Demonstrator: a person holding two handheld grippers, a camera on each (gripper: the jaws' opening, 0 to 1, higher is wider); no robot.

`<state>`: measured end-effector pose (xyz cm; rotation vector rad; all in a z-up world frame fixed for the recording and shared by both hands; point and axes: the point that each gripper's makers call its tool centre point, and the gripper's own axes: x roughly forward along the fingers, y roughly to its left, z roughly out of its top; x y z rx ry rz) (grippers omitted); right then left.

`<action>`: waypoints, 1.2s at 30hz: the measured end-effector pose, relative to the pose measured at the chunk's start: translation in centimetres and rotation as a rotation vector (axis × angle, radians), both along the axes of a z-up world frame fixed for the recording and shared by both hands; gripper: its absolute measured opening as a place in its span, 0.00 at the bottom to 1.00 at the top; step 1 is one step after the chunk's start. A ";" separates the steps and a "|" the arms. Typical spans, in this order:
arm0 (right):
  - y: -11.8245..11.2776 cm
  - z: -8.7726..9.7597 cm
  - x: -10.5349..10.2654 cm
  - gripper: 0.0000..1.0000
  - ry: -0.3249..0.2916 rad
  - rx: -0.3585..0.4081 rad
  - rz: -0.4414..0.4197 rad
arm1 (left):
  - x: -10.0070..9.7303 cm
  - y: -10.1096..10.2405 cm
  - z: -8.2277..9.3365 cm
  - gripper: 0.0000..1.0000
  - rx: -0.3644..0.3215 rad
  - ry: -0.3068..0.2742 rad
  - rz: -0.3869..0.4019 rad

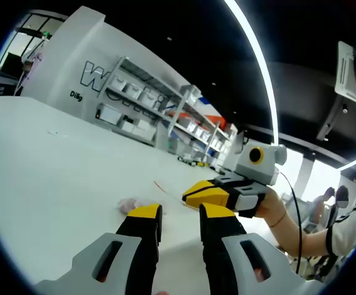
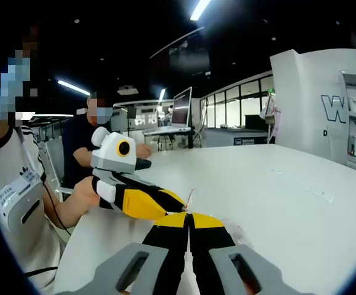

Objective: Open the resealable bag by pulling the two sides of the seal apart until the entire bag opening is separated and visibly accessible.

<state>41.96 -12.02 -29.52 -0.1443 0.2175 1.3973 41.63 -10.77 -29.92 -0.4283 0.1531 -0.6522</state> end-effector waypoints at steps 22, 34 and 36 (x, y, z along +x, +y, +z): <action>0.1 0.3 -0.4 0.00 -0.006 0.007 0.017 | 0.2 0.1 -0.1 0.25 0.002 0.000 0.010; 0.2 0.3 -0.7 0.00 0.005 0.018 0.021 | 0.1 0.2 0.1 0.25 -0.102 0.025 -0.019; 0.3 0.4 -0.7 0.00 0.008 0.024 0.023 | 0.1 0.2 0.2 0.25 -0.120 0.028 -0.020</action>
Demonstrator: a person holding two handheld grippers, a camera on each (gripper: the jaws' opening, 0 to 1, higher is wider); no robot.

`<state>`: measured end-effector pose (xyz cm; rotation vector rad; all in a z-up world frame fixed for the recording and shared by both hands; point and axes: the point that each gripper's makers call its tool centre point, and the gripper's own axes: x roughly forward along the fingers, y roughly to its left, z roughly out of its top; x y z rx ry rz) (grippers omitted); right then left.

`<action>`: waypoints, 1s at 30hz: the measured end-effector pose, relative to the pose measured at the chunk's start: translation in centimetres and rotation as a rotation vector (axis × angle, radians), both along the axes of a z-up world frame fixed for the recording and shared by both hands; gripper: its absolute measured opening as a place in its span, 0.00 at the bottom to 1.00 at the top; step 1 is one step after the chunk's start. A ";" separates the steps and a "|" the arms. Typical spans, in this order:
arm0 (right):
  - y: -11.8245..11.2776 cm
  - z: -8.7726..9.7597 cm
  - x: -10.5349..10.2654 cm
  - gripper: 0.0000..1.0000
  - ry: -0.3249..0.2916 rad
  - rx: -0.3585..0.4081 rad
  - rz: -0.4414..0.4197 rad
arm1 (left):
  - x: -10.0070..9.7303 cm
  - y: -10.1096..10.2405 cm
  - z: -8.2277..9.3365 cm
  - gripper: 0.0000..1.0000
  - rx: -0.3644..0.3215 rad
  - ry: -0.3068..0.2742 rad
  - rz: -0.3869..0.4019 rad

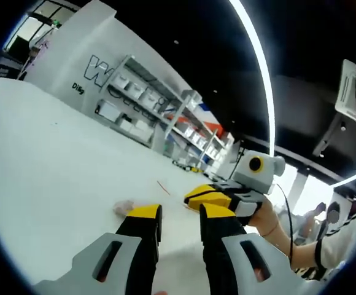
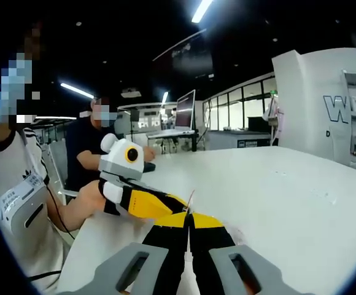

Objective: Open the resealable bag by pulling the two sides of the seal apart until the entire bag opening is separated and visibly accessible.

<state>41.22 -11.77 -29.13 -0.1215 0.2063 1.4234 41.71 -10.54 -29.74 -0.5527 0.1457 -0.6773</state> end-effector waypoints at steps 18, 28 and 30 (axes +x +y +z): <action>0.2 0.5 -0.6 0.00 0.041 0.039 0.031 | -0.2 -0.1 0.4 0.22 -0.067 0.004 -0.028; 0.2 0.8 -0.9 0.00 0.069 0.064 0.051 | -0.4 -0.1 0.7 0.21 -0.123 0.014 -0.050; 0.2 0.9 -1.0 0.00 0.084 0.077 0.056 | -0.5 -0.1 0.7 0.21 -0.147 0.021 -0.059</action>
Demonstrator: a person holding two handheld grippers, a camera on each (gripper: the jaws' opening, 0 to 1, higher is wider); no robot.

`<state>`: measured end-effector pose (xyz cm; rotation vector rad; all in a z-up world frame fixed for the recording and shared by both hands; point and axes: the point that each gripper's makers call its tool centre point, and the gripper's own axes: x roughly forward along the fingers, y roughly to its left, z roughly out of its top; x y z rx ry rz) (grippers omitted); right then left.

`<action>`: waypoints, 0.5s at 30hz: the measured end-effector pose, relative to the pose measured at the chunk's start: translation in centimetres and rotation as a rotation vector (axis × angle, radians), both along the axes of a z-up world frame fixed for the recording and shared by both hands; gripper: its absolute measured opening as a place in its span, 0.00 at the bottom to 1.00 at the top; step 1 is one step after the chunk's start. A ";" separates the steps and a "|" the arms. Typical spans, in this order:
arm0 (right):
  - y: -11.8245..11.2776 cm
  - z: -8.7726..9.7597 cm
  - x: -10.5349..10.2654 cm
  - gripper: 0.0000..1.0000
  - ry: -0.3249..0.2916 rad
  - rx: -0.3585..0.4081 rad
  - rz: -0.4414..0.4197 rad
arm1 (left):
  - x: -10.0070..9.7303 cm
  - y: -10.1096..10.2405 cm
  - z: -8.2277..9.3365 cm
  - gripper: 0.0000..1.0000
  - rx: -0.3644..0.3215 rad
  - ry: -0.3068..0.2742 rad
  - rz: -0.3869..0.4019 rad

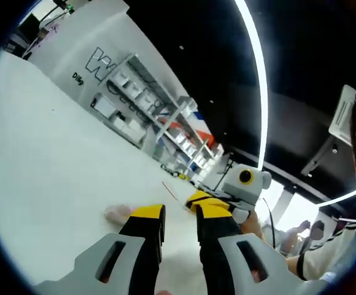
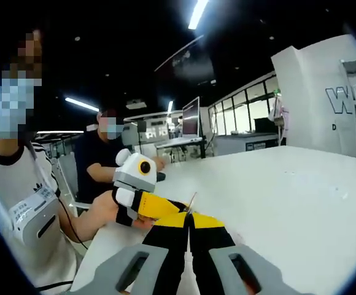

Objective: Open the resealable bag by pulling the two sides of the seal apart until the entire bag opening is separated and visibly accessible.

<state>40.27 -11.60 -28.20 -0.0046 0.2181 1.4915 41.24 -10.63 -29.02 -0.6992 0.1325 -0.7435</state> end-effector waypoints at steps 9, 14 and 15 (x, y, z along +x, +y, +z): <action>-0.1 0.6 -0.4 0.00 0.060 0.051 0.026 | -0.2 -0.1 0.3 0.20 -0.093 0.032 -0.036; -0.2 0.6 -0.5 0.00 0.072 0.058 0.040 | -0.1 0.0 0.5 0.18 -0.127 0.044 -0.038; -0.2 0.6 -0.6 0.00 0.071 0.057 0.040 | -0.1 0.0 0.5 0.18 -0.128 0.045 -0.039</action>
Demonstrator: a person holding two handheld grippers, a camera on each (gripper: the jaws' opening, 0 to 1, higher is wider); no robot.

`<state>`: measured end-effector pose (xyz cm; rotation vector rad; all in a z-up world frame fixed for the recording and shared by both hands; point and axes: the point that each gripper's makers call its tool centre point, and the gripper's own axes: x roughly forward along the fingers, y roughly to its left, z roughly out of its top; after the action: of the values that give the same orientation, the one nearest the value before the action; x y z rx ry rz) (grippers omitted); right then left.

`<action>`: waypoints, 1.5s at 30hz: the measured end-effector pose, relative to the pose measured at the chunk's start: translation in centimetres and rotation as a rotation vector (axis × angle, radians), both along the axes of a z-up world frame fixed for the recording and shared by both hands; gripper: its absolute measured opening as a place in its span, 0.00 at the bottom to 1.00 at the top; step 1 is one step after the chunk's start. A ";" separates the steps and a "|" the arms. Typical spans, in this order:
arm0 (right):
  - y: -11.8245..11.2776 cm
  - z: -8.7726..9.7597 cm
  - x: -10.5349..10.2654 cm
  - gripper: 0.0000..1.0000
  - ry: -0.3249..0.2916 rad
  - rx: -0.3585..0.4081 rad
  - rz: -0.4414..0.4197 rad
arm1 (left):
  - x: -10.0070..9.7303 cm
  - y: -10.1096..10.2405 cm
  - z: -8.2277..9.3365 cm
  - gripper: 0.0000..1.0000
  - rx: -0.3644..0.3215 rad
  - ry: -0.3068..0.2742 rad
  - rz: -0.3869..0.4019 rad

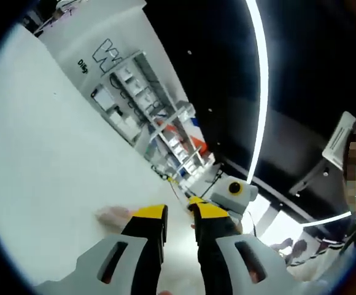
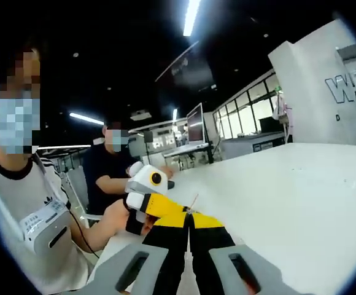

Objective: Open the resealable bag by pulling the two sides of the seal apart until the entire bag opening is separated and visibly accessible.

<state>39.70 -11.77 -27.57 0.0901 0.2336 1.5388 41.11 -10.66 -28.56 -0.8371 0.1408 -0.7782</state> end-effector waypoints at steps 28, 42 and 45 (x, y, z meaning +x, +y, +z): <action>0.0 0.2 -0.1 0.00 0.001 0.007 0.002 | 0.0 -0.2 -0.2 0.12 0.015 0.001 0.002; 0.0 0.1 0.0 0.00 0.001 0.000 0.001 | -0.1 -0.2 0.1 0.03 0.011 -0.020 -0.003; 0.0 0.0 0.0 0.00 0.000 -0.001 -0.001 | -0.1 -0.2 0.1 0.02 0.022 -0.026 -0.001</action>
<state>39.70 -11.72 -27.53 0.0893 0.2339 1.5380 40.97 -10.82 -28.47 -0.8060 0.1268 -0.7870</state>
